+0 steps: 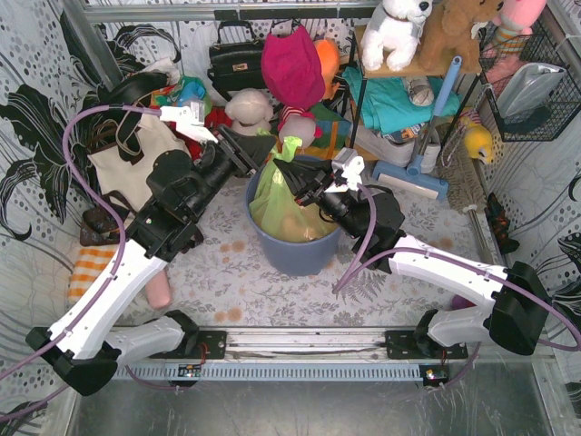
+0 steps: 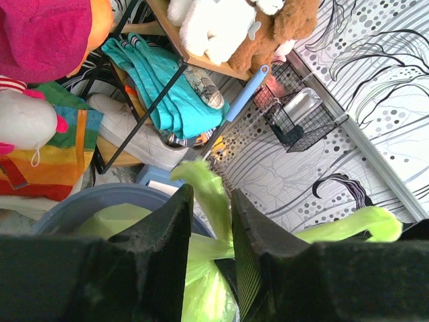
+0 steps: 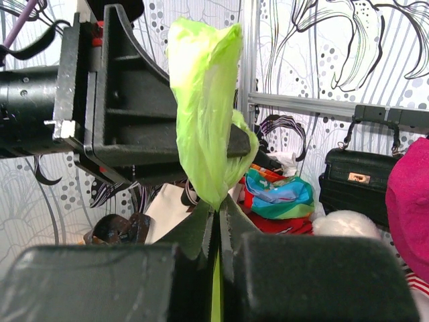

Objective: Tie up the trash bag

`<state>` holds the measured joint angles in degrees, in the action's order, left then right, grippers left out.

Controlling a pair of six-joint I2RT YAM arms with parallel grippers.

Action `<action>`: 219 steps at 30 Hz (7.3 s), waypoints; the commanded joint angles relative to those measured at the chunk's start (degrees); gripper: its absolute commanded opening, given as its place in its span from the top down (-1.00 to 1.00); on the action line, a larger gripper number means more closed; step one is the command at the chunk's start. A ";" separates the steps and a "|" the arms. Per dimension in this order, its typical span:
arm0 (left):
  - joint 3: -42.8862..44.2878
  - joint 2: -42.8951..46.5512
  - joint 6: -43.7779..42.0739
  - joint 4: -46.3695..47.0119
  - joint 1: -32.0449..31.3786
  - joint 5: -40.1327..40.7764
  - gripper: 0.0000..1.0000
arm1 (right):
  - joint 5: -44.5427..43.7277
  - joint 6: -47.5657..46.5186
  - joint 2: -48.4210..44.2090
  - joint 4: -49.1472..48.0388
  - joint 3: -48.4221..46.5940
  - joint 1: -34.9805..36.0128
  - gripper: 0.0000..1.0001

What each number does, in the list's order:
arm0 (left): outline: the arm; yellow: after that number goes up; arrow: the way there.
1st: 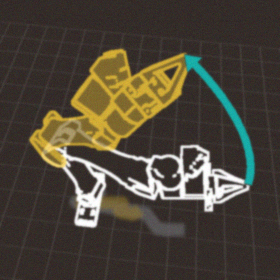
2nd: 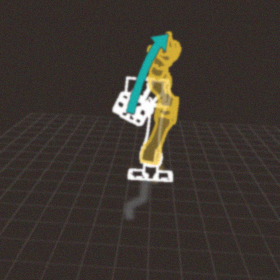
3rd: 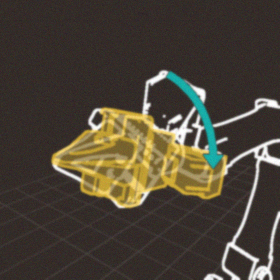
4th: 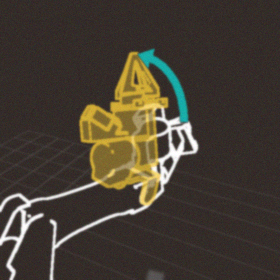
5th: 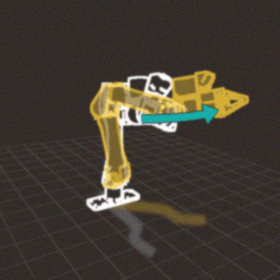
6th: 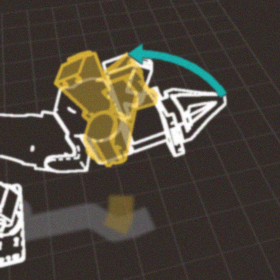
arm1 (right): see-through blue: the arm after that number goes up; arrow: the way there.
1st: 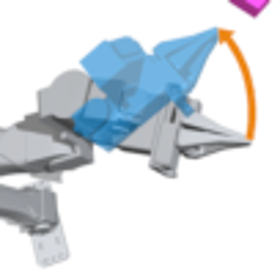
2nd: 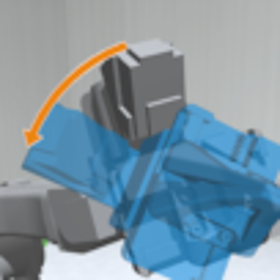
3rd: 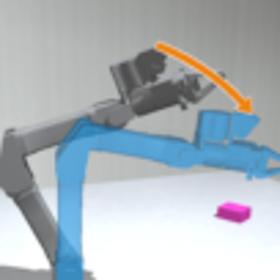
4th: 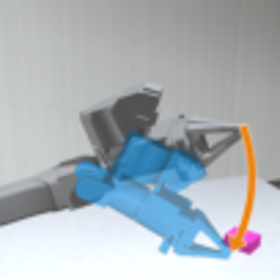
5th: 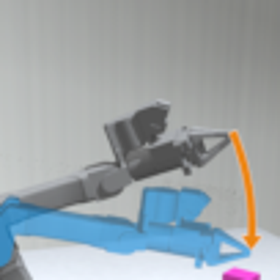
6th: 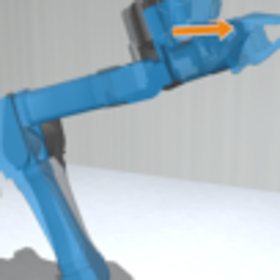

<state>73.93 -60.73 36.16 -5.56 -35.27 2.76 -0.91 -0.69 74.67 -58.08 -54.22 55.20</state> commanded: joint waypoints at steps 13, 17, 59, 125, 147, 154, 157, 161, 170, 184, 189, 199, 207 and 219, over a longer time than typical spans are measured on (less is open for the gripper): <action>-6.58 1.68 9.76 20.58 4.41 -14.28 0.39 | 0.56 2.04 -1.10 -4.41 0.78 -0.12 1.00; -7.76 1.18 12.63 25.26 5.54 -17.93 0.52 | 0.56 2.00 -1.02 -4.39 0.87 -0.12 1.00; -9.16 -4.06 22.18 40.91 12.24 -30.71 0.99 | 1.46 3.37 -2.49 -2.28 1.62 -0.17 1.00; -9.27 -4.06 18.01 35.99 13.12 -28.58 1.00 | 20.48 -9.49 -1.81 13.13 -15.22 1.71 1.00; 3.19 -18.37 6.79 23.78 16.98 -25.15 1.00 | 60.73 -1.10 -11.16 48.58 -11.57 1.67 1.00; 3.50 -24.24 8.70 24.33 17.52 -29.20 1.00 | 58.58 0.92 -12.49 45.31 -5.82 1.69 1.00; 1.50 -23.51 10.13 26.32 17.51 -30.78 1.00 | 42.84 -4.70 -16.27 45.09 -3.81 1.71 0.70; -1.18 -21.28 10.21 25.54 17.51 -31.45 1.00 | 26.16 -9.92 -20.73 36.74 1.94 1.74 0.15; -5.60 -17.88 10.97 24.15 17.52 -31.72 1.00 | 12.54 -15.57 -17.06 19.42 5.40 1.73 0.01; -6.23 -15.88 11.12 21.67 17.52 -32.32 1.00 | 16.08 -28.06 -11.61 11.96 3.90 2.42 0.41; -6.31 -15.39 11.68 21.90 17.51 -32.46 1.00 | 16.33 -30.90 -10.07 12.90 2.64 2.39 0.56; -6.66 -14.36 12.46 21.89 17.49 -32.58 1.00 | 15.46 -37.39 -7.58 12.77 -0.25 3.48 0.32; -4.76 -12.95 11.50 17.62 17.30 -31.98 1.00 | 15.86 -42.28 -4.49 17.12 -4.76 4.57 0.53; -2.41 -10.66 9.55 11.53 16.61 -30.62 1.00 | 16.02 -46.47 -0.23 22.44 -9.74 5.38 0.58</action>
<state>68.66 -73.14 47.55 6.52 -18.35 -28.84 14.15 -45.39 73.36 -36.62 -60.66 59.96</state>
